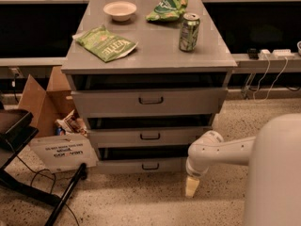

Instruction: Open bottom drawer

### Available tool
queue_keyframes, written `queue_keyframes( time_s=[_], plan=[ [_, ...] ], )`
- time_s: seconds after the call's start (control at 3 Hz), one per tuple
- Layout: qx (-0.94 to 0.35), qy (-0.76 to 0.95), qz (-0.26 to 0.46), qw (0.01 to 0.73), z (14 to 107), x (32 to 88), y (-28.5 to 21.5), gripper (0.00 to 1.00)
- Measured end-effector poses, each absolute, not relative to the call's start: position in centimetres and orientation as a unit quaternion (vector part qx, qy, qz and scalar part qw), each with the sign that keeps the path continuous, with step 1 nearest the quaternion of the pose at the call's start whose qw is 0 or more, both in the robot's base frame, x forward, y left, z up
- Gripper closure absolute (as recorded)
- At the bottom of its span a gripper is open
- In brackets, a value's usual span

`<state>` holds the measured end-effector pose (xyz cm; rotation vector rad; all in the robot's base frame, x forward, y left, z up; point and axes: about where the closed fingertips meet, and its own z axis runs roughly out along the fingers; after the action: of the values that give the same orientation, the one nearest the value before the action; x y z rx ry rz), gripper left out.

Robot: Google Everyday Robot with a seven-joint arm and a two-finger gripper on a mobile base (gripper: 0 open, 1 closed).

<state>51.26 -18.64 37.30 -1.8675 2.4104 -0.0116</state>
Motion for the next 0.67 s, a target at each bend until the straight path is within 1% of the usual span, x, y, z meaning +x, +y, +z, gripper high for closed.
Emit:
queue_keyframes(
  time_s=[0.33,0.67],
  plan=[
    [-0.637,0.768,0.026,0.061,28.18,56.55,-15.65,0.00],
    [-0.638,0.767,0.026,0.062,27.84,56.50,-15.62,0.00]
  ],
)
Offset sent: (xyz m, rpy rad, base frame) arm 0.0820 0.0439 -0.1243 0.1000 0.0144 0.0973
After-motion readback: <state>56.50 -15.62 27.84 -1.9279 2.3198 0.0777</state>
